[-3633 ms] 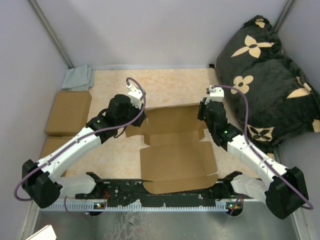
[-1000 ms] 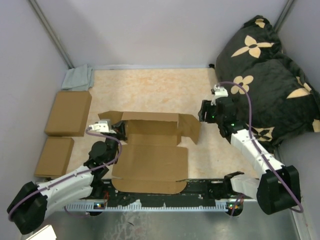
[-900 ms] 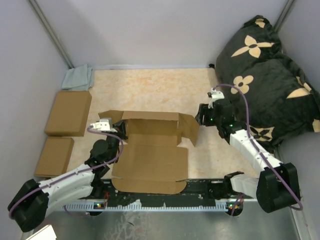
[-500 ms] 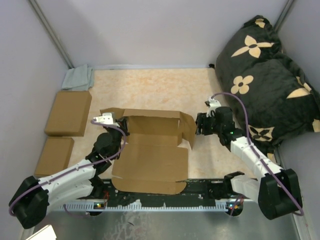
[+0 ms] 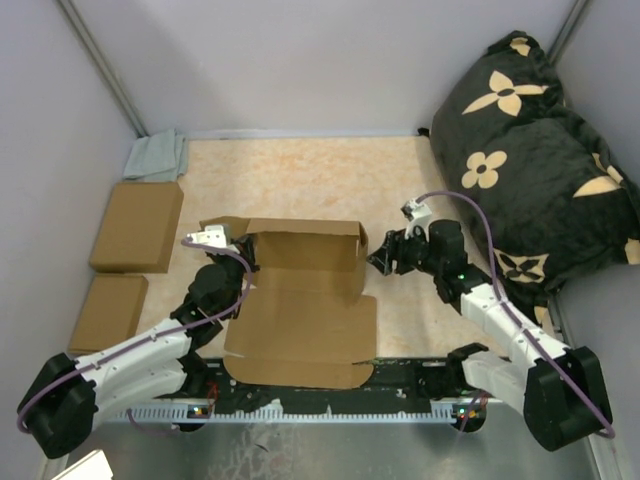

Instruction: Fold the paper box

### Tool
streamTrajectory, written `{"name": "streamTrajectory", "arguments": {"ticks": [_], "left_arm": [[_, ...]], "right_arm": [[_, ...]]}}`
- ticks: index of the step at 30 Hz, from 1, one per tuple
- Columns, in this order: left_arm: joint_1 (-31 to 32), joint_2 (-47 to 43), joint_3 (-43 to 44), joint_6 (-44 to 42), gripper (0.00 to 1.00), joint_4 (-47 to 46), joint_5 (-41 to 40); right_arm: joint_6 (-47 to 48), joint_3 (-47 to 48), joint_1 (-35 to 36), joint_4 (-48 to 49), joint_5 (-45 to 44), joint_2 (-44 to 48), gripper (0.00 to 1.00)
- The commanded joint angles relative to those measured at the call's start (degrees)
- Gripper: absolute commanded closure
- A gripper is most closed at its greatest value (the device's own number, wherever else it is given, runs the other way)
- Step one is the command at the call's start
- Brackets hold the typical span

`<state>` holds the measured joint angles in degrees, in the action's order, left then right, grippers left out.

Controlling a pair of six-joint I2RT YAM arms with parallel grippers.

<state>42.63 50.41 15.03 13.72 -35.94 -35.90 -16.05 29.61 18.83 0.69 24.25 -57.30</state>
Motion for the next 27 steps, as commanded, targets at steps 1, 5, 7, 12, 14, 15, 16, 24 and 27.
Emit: {"name": "streamTrajectory", "arguments": {"ticks": [1, 5, 7, 12, 14, 15, 16, 24, 27], "left_arm": [[0.3, -1.3, 0.9, 0.7, 1.00, 2.6, 0.6], [0.4, -1.9, 1.4, 1.1, 1.00, 4.8, 0.7], [0.4, -2.0, 1.4, 1.2, 1.00, 5.7, 0.6], [0.5, -2.6, 1.0, 1.5, 1.00, 6.4, 1.0], [0.6, -2.9, 0.7, 1.5, 1.00, 6.3, 1.6], [0.6, -3.0, 0.5, 1.6, 1.00, 6.3, 1.9], [0.6, -3.1, 0.3, 1.6, 1.00, 6.3, 2.2], [1.0, -4.4, -1.8, 0.8, 1.00, 4.7, 4.2], [1.6, -5.3, -3.0, -1.0, 1.00, 3.1, 3.8]], "right_arm": [[1.5, -0.6, 4.2, 6.1, -0.7, -0.2, 0.41], [1.4, -1.9, 5.3, 8.1, -0.7, 1.0, 0.39], [1.4, -2.4, 5.5, 8.4, -1.2, 1.9, 0.38], [0.9, -3.6, 6.9, 11.1, -1.5, 4.1, 0.31], [0.9, -3.8, 7.4, 12.0, -1.8, 4.1, 0.29], [1.0, -3.8, 7.5, 12.4, -1.8, 3.9, 0.29], [1.1, -3.8, 7.7, 12.8, -1.9, 3.8, 0.29], [2.8, -2.5, 13.4, 14.2, -10.4, 0.0, 0.30], [2.3, -2.6, 15.9, 15.8, -15.5, -2.8, 0.34]]}}
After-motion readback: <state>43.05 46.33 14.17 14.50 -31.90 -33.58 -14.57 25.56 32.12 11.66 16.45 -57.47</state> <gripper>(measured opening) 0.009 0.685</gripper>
